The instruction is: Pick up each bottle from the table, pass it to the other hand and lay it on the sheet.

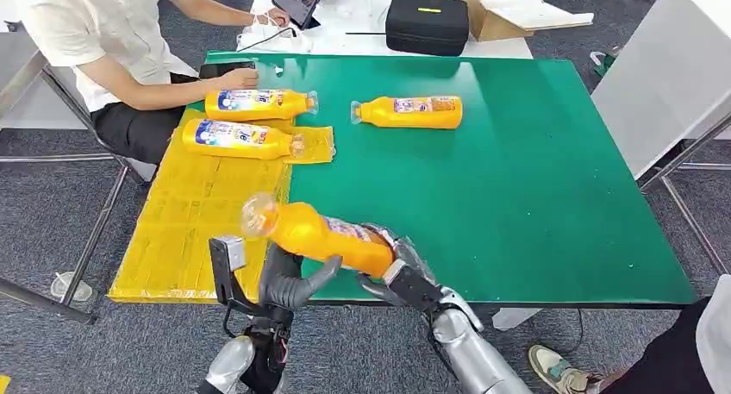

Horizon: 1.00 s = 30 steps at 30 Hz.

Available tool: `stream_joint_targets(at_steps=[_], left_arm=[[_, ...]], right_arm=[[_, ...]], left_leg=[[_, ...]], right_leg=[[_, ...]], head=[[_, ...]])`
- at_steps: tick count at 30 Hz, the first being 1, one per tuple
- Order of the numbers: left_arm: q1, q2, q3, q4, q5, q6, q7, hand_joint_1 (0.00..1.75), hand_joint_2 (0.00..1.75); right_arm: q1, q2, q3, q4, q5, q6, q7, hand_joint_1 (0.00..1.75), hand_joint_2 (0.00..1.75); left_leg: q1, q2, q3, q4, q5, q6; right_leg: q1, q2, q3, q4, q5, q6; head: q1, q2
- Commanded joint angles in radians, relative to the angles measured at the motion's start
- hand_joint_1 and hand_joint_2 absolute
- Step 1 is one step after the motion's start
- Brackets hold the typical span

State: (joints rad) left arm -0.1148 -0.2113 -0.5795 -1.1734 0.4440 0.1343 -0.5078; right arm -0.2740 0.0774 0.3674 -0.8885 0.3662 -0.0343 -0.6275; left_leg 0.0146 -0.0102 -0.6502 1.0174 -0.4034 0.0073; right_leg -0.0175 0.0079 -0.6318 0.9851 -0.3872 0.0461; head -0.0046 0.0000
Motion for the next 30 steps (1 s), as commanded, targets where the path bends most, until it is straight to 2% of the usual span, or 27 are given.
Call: stream_joint_targets(at_steps=[1, 17, 18, 20, 21, 22, 23, 24, 26, 27, 28, 30], left_arm=[[-0.062, -0.003, 0.034, 0.037, 0.052, -0.039, -0.007, 0.0, 1.75], [-0.06, -0.004, 0.04, 0.031, 0.083, -0.072, -0.001, 0.0, 1.75], [-0.06, -0.004, 0.042, 0.026, 0.089, -0.086, -0.012, 1.75, 1.75], [-0.053, -0.001, 0.042, 0.003, 0.103, -0.127, -0.027, 1.75, 1.75], [-0.048, 0.0, 0.045, -0.009, 0.11, -0.134, -0.026, 1.75, 1.75], [-0.045, 0.001, 0.048, -0.018, 0.111, -0.135, -0.026, 1.75, 1.75], [-0.042, 0.001, 0.051, -0.027, 0.114, -0.134, -0.024, 1.75, 1.75], [-0.038, -0.002, 0.062, -0.031, 0.131, -0.131, -0.01, 1.75, 1.75], [-0.037, -0.002, 0.065, -0.034, 0.143, -0.135, -0.001, 1.75, 1.75], [-0.037, -0.002, 0.065, -0.034, 0.143, -0.135, -0.001, 1.75, 1.75], [-0.037, -0.002, 0.065, -0.034, 0.143, -0.135, -0.001, 1.75, 1.75], [-0.035, -0.004, 0.075, -0.035, 0.164, -0.141, 0.012, 1.75, 1.75]], right_arm=[[-0.05, -0.006, 0.161, 0.079, 0.061, -0.045, 0.001, 1.75, 1.75], [-0.066, 0.003, 0.187, 0.11, 0.046, -0.049, 0.003, 1.75, 1.75], [-0.069, 0.004, 0.196, 0.116, 0.041, -0.046, 0.002, 1.75, 1.75], [-0.071, 0.004, 0.202, 0.124, 0.032, -0.04, 0.001, 1.69, 1.75], [-0.07, 0.003, 0.2, 0.128, 0.025, -0.04, 0.002, 1.43, 1.75], [-0.069, 0.002, 0.2, 0.13, 0.022, -0.038, 0.004, 0.63, 1.75], [-0.067, 0.001, 0.198, 0.131, 0.018, -0.039, 0.005, 0.05, 1.75], [-0.062, 0.003, 0.189, 0.13, 0.008, -0.041, 0.007, 0.0, 1.75], [-0.062, 0.004, 0.189, 0.129, 0.006, -0.039, 0.007, 0.0, 1.75], [-0.062, 0.004, 0.189, 0.129, 0.006, -0.039, 0.007, 0.0, 1.75], [-0.062, 0.004, 0.189, 0.129, 0.006, -0.039, 0.007, 0.0, 1.75], [-0.063, 0.004, 0.189, 0.128, 0.004, -0.038, 0.008, 0.0, 1.75]], left_leg=[[0.0, 0.001, 0.003, 0.0, -0.001, 0.0], [0.0, 0.002, 0.006, 0.0, -0.003, 0.001], [0.0, 0.002, 0.004, 0.0, -0.001, 0.0], [0.001, 0.002, 0.004, 0.0, -0.002, 0.0], [0.0, 0.001, 0.003, 0.0, -0.001, 0.0], [0.0, 0.002, 0.005, 0.0, -0.002, 0.0], [0.001, 0.002, 0.003, 0.0, -0.001, 0.0], [0.001, 0.002, 0.005, 0.0, -0.002, 0.0], [0.001, 0.001, 0.003, 0.0, -0.001, 0.0], [0.001, 0.002, 0.009, 0.0, -0.004, 0.001], [0.0, 0.001, 0.004, 0.0, -0.001, 0.0], [0.0, 0.001, 0.004, 0.0, -0.002, 0.0]], right_leg=[[0.001, 0.0, 0.002, 0.0, -0.001, -0.002], [0.001, 0.0, 0.006, 0.0, -0.002, -0.002], [0.001, 0.001, 0.003, 0.0, -0.001, -0.002], [0.001, 0.001, 0.004, 0.0, -0.001, -0.002], [0.001, 0.0, 0.002, 0.0, -0.001, -0.002], [0.001, 0.0, 0.005, 0.0, -0.002, -0.003], [0.001, 0.0, 0.003, 0.0, -0.001, -0.002], [0.001, 0.0, 0.005, 0.0, -0.002, -0.002], [0.001, 0.0, 0.002, 0.0, -0.001, -0.001], [0.002, 0.0, 0.008, 0.0, -0.003, -0.003], [0.001, 0.0, 0.003, 0.0, -0.001, -0.002], [0.001, 0.0, 0.004, -0.001, -0.001, -0.002]], head=[[0.0, 0.0], [0.0, 0.0], [0.0, 0.0], [0.0, 0.0], [0.0, 0.0], [0.0, 0.0], [0.0, 0.0], [0.0, 0.0], [0.0, 0.0], [0.0, 0.0], [0.0, 0.0], [0.0, 0.0]])
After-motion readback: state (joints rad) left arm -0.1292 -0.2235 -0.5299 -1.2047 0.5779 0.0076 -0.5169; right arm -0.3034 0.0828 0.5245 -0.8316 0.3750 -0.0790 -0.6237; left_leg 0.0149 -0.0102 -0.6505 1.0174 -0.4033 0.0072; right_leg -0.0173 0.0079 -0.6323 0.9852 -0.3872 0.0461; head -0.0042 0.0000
